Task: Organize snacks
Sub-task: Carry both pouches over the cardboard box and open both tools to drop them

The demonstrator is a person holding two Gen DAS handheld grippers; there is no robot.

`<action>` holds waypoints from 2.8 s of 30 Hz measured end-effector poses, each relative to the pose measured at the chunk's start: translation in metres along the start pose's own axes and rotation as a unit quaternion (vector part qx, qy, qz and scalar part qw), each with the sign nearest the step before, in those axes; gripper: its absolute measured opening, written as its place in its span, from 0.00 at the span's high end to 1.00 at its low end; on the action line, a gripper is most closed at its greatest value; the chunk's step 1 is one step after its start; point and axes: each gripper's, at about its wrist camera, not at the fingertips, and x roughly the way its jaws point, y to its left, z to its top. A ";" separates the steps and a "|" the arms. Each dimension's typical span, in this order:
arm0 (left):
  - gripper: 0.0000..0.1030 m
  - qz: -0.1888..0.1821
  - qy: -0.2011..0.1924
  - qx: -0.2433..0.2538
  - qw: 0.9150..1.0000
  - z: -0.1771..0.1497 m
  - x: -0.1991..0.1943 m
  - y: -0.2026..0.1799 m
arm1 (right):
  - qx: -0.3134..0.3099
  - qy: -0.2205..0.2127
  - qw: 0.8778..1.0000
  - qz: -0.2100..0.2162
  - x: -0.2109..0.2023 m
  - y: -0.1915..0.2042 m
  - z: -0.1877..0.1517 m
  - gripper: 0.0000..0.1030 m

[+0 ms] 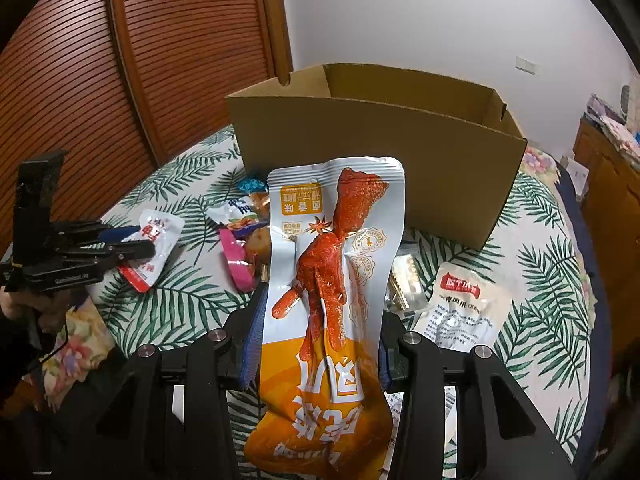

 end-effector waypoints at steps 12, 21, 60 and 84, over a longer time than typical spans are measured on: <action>0.74 -0.021 -0.082 0.019 0.996 0.063 -0.031 -0.019 | -0.006 -0.037 0.999 -0.003 -0.016 -0.009 0.034 0.57; 0.73 -0.033 -0.121 0.052 0.991 0.133 -0.022 -0.035 | -0.031 -0.084 0.996 -0.018 -0.028 -0.022 0.090 0.57; 0.71 0.012 -0.069 0.101 0.992 0.232 0.109 -0.059 | -0.028 -0.068 0.989 -0.127 0.077 -0.097 0.171 0.55; 0.48 0.015 -0.031 0.102 0.994 0.211 0.078 -0.070 | -0.011 -0.050 0.992 -0.113 0.061 -0.084 0.152 0.45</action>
